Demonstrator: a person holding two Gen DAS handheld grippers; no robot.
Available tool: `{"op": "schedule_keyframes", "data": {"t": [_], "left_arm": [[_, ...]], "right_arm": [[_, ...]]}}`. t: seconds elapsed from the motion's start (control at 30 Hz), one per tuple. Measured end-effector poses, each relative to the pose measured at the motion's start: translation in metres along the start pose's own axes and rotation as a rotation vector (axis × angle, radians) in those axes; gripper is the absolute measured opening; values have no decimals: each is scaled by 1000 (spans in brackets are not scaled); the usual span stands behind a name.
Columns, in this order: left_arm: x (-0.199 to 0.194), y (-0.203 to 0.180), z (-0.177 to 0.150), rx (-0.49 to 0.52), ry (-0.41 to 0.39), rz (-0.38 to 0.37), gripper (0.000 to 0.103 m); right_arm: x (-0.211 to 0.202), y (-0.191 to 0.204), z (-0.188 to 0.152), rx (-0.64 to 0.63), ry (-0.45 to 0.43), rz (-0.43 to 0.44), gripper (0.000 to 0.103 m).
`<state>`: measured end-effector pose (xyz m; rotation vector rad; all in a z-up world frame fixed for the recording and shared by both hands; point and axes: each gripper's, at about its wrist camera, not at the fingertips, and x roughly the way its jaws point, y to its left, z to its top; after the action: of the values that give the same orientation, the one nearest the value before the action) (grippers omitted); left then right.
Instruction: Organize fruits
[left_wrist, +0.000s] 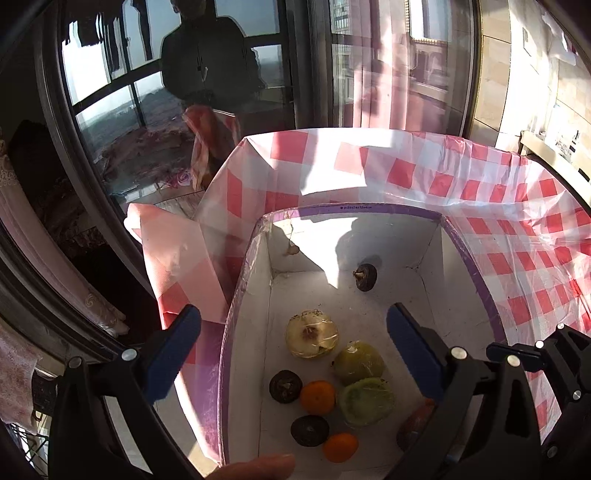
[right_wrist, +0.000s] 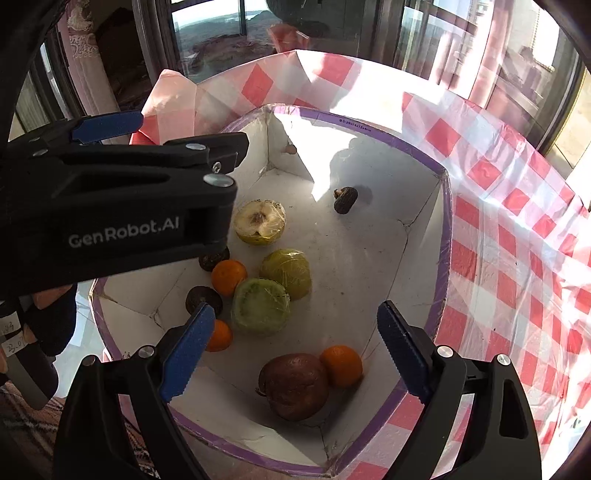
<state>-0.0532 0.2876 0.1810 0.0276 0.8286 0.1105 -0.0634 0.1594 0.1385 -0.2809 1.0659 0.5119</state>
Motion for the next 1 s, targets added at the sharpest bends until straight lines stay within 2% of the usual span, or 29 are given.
{"op": "schedule_keyframes", "data": {"t": [0.1,0.2,0.5,0.73,1.0], "left_arm": [[4,2,-4,-11,35,-21,101],[9,1,-9,-11,71,-48,101],[21,-7,-21,41,141,-50,101],[28,-5,-23,52,166,-48,101],[31,-8,-24,72,177,-56,101]], "right_arm": [[-1,-3,0,25,14,6,86],[1,-2,-2,41,21,-32,86],[12,1,-7,34,38,-144,86],[16,-11,-7,100,46,-137,86],[21,-6,-5,86,55,-135,86]]}}
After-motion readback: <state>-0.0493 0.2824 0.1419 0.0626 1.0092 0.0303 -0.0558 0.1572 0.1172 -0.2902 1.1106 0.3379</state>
